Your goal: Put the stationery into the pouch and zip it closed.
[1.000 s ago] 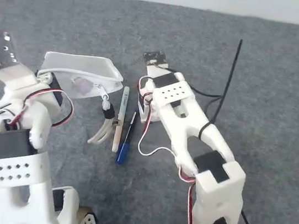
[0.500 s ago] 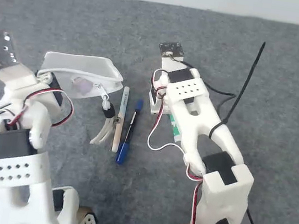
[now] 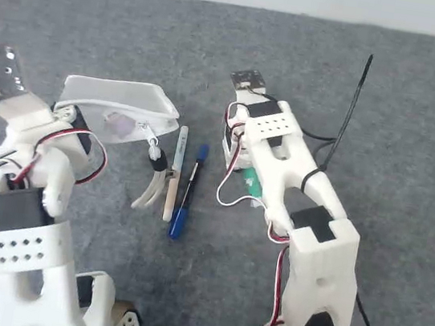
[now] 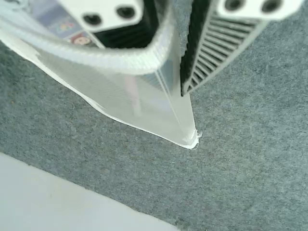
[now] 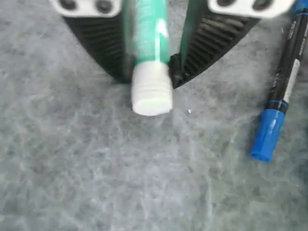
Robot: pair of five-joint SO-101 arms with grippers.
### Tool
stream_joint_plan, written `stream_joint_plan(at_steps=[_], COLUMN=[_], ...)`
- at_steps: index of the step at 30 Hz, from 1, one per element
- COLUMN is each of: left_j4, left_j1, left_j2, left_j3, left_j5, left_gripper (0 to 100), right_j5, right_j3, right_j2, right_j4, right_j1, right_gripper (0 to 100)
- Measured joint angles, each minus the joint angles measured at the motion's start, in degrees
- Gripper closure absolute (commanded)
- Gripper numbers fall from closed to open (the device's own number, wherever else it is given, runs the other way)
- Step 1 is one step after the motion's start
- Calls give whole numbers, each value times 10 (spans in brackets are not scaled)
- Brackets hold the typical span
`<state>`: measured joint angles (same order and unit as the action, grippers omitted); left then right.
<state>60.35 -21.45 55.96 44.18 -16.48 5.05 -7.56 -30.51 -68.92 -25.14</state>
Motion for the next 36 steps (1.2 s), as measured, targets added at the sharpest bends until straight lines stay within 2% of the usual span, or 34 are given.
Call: stream_joint_plan(at_steps=[6,11,18,28,32,36], left_j4=[0,0,0,0,0,0], left_j1=[0,0,0,0,0,0], left_j2=[0,0,0,0,0,0], left_j3=[0,0,0,0,0,0], left_j5=[0,0,0,0,0,0], left_gripper=[987,987,987,987,987,987], right_j5=[0,0,-1,-1,-9,-64], right_j3=[0,0,0,0,28,139], right_j2=[8,75,195,313,370,458], right_j4=[-16,-70,-170,-258,-253,-175], right_j1=[-18,-44,-109,-193,-226,-245], right_gripper=[992,992,992,992,991,991])
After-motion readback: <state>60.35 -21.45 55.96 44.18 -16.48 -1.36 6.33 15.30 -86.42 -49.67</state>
